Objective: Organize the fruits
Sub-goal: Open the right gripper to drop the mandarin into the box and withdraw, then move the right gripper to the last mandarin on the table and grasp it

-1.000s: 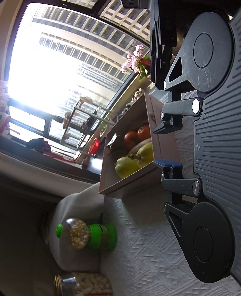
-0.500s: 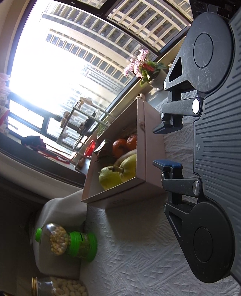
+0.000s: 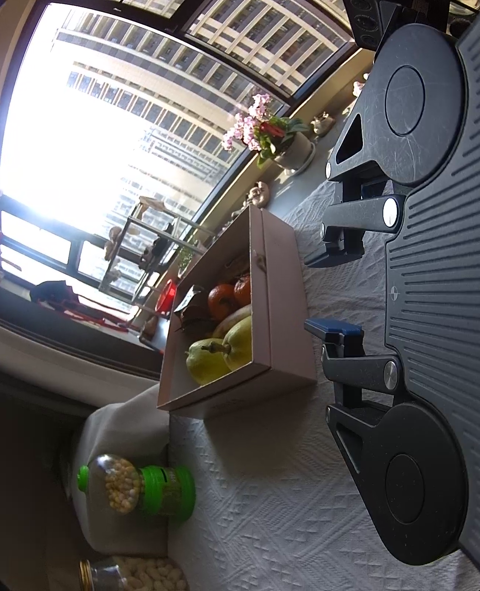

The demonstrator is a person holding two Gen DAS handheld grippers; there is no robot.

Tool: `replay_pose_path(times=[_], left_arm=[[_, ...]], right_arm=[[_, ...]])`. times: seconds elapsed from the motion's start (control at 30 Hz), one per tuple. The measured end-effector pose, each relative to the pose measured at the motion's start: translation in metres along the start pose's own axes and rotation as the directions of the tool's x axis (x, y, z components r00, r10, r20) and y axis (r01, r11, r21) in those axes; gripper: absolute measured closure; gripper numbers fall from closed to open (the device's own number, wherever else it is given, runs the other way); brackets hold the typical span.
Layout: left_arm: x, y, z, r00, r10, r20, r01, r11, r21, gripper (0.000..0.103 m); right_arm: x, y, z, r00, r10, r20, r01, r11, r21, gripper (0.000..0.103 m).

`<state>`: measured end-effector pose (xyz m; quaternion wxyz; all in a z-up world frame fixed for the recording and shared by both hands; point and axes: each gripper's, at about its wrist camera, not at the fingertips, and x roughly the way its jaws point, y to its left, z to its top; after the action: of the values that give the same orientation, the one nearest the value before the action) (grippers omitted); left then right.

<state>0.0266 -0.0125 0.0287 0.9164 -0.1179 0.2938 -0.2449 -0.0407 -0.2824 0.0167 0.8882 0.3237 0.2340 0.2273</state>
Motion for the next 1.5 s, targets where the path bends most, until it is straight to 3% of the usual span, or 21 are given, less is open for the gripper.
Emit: replay_pose_path(times=[0.23,0.3,0.43,0.57,0.7,0.8,0.9,0.97,1.0,1.07,1.1,1.23,1.33,1.4,1.5], left_arm=[[0.0,0.002,-0.003,1.0,-0.025,-0.005,0.025,1.0,0.004,0.069],[0.001,0.0,-0.008,0.998,-0.05,-0.022,0.05,0.999,0.006,0.069],[0.001,-0.009,-0.015,0.996,-0.079,-0.033,0.08,0.997,0.021,0.069],[0.003,-0.016,-0.02,0.994,-0.1,-0.039,0.101,0.995,0.019,0.069],[0.005,-0.022,-0.024,0.991,-0.124,-0.057,0.126,0.991,0.036,0.069],[0.005,-0.025,-0.025,0.989,-0.131,-0.066,0.134,0.99,0.049,0.069],[0.002,-0.026,-0.024,0.99,-0.128,-0.058,0.132,0.99,0.058,0.069],[0.003,-0.024,-0.02,0.99,-0.133,-0.05,0.136,0.989,0.052,0.069],[0.003,-0.023,-0.019,0.99,-0.136,-0.046,0.138,0.989,0.049,0.069],[0.003,-0.021,-0.017,0.99,-0.136,-0.042,0.138,0.99,0.04,0.069],[0.003,-0.02,-0.016,0.99,-0.134,-0.042,0.136,0.99,0.037,0.069],[-0.001,-0.016,-0.011,0.992,-0.122,-0.036,0.123,0.992,0.033,0.069],[-0.005,-0.014,-0.011,0.993,-0.117,-0.036,0.118,0.992,0.035,0.069],[-0.008,-0.015,-0.013,0.993,-0.107,-0.052,0.11,0.993,0.049,0.069],[-0.01,-0.012,-0.016,0.993,-0.095,-0.067,0.099,0.993,0.059,0.069]], right_arm=[[0.006,0.012,-0.002,0.996,-0.059,-0.062,0.056,0.997,-0.061,0.035],[-0.003,0.016,0.002,0.999,-0.03,-0.043,0.028,0.998,-0.059,0.035],[-0.019,0.024,0.009,0.998,-0.052,-0.023,0.049,0.993,-0.112,0.035],[-0.03,0.03,0.022,0.995,-0.1,-0.029,0.094,0.983,-0.157,0.035],[-0.055,0.034,0.036,0.992,-0.121,0.017,0.122,0.973,-0.198,0.035],[-0.073,0.036,0.046,0.978,-0.206,0.015,0.203,0.946,-0.253,0.035],[-0.088,0.043,0.042,0.932,-0.341,-0.123,0.274,0.885,-0.377,0.035],[-0.097,0.051,0.025,0.843,-0.473,-0.257,0.313,0.819,-0.48,0.036],[-0.1,0.054,0.018,0.811,-0.501,-0.303,0.316,0.81,-0.495,0.036],[-0.102,0.053,0.0,0.75,-0.503,-0.429,0.308,0.84,-0.447,0.043],[-0.101,0.053,-0.005,0.734,-0.497,-0.462,0.307,0.851,-0.426,0.051],[-0.094,0.049,-0.027,0.694,-0.495,-0.523,0.348,0.866,-0.358,0.054],[-0.081,0.05,-0.04,0.657,-0.531,-0.536,0.367,0.845,-0.388,0.054],[-0.076,0.051,-0.042,0.648,-0.538,-0.54,0.366,0.841,-0.4,0.06],[-0.08,0.058,-0.038,0.653,-0.537,-0.534,0.363,0.841,-0.402,0.061]])
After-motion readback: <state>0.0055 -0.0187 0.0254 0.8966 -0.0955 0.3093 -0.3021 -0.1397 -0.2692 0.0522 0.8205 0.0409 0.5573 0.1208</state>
